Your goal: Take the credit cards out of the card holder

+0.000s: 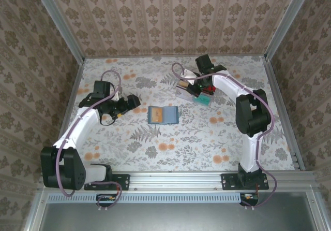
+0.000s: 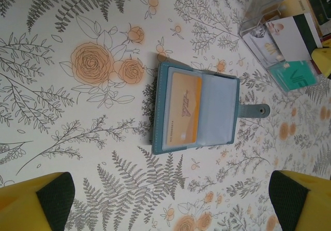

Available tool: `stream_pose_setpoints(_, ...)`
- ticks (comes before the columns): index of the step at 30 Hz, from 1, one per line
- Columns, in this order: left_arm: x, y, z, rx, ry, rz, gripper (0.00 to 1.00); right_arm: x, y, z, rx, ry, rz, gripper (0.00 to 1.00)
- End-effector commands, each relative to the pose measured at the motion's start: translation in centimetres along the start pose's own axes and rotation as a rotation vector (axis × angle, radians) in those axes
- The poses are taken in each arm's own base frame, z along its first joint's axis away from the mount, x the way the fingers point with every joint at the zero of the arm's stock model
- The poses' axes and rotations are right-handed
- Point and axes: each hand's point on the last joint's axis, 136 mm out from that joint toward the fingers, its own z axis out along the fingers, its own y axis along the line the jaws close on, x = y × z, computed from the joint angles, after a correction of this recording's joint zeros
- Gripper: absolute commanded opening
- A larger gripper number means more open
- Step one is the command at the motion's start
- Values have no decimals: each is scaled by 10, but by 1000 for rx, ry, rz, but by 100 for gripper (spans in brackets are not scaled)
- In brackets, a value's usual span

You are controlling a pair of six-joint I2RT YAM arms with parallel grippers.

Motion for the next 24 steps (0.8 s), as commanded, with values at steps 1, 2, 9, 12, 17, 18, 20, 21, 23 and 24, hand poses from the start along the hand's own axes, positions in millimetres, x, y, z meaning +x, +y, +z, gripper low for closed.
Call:
stream_pose_setpoints(1, -1, 0, 3, 18, 5, -19, 100, -1, -4, -1, -8, 17, -21, 0)
stream_pose_setpoints(2, -1, 1, 4, 17, 7, -22, 100, 0, -4, 0, -14, 24, -21, 0)
stream_pose_setpoints(9, 2, 1, 5, 18, 21, -12, 100, 11, -4, 7, -27, 71, -43, 0)
stream_pose_setpoints(12, 2, 2, 5, 18, 22, -12, 100, 15, -4, 8, -29, 92, -58, 0)
stream_pose_setpoints(17, 3, 3, 6, 18, 25, -12, 100, 20, -4, 11, -32, 115, -64, 2)
stream_pose_setpoints(18, 4, 3, 6, 17, 26, -15, 100, 20, -5, 12, -32, 119, -62, 4)
stream_pose_setpoints(20, 4, 2, 6, 20, 25, -14, 100, 20, -6, 13, -32, 122, -53, 7)
stream_pose_setpoints(21, 4, 2, 6, 21, 25, -13, 100, 20, -6, 13, -33, 122, -47, 10)
stream_pose_setpoints(23, 4, 2, 6, 23, 26, -10, 100, 15, -5, 10, -34, 105, -38, 18)
stream_pose_setpoints(24, 3, 2, 7, 22, 27, -8, 100, 11, -7, 7, -27, 92, -32, 20)
